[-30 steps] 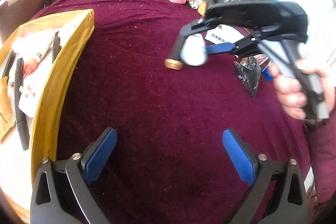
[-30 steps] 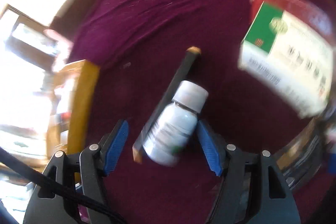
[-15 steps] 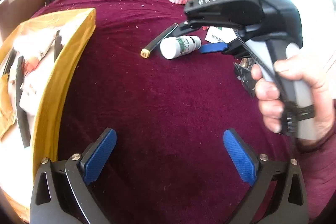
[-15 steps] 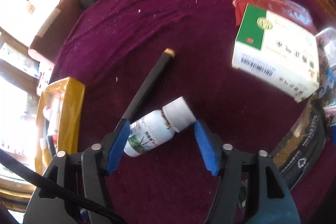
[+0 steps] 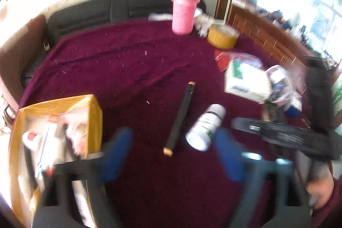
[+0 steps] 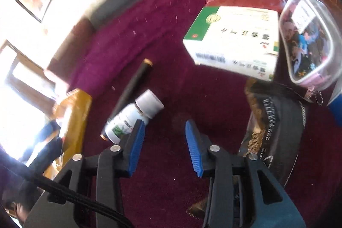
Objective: Organize objects
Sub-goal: 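Grasp a gold-capped black marker with the left gripper while the right grasps the green-label pill bottle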
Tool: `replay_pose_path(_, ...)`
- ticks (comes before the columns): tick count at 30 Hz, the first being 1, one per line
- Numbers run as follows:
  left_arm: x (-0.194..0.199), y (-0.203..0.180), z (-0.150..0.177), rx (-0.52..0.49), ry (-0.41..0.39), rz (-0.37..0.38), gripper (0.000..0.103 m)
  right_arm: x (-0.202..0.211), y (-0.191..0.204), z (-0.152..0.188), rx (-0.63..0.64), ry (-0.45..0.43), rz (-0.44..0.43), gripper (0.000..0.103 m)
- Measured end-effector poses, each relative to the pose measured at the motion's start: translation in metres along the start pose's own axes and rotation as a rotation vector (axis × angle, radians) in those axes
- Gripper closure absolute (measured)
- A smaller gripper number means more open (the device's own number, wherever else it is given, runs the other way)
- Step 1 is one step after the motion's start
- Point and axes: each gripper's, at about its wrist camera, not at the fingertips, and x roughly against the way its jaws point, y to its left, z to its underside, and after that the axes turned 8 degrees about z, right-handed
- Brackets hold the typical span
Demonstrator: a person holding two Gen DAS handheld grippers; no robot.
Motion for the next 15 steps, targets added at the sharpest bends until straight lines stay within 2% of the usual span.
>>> replay_pose_path(1,-0.008,0.005,-0.003,0.03,0.025,0.025,0.069,0.001,-0.002,0.001,-0.007,-0.01,-0.007,0.057)
replay_pose_path(3,-0.023,0.015,-0.008,0.075,0.026,0.081,0.069,-0.002,-0.006,-0.001,-0.023,0.003,-0.031,0.056)
replay_pose_path(7,-0.043,0.007,-0.014,0.055,0.019,0.114,0.069,-0.001,-0.005,-0.001,-0.035,0.007,-0.026,0.056)
replay_pose_path(12,-0.085,-0.011,-0.02,-0.04,0.101,-0.013,0.069,-0.005,-0.004,-0.002,-0.043,0.015,-0.04,0.054)
replay_pose_path(15,-0.09,-0.01,-0.022,-0.05,0.087,-0.045,0.068,-0.004,-0.004,-0.001,-0.046,0.005,-0.043,0.053)
